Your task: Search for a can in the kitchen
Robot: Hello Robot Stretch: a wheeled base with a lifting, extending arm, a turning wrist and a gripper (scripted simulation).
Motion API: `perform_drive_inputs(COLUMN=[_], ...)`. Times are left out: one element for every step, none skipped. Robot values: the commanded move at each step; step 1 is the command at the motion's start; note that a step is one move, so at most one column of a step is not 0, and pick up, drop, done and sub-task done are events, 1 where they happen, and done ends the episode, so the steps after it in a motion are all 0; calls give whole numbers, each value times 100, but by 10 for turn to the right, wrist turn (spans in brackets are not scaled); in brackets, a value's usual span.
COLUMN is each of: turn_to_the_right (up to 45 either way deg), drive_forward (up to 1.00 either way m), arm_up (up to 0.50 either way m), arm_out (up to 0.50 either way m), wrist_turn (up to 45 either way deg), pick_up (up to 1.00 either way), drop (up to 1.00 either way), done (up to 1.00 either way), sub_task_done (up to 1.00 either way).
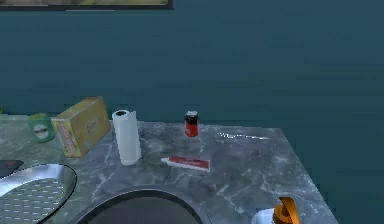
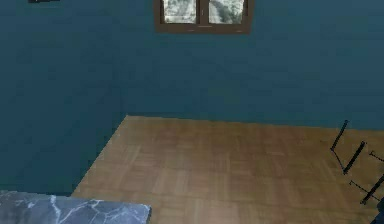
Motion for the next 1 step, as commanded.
perform_drive_inputs(turn_to_the_right=[0], drive_forward=[0], arm_up=[0], arm_out=[0], wrist_turn=[0], pick_up=[0], drop=[0], done=[100], sub_task_done=[0])
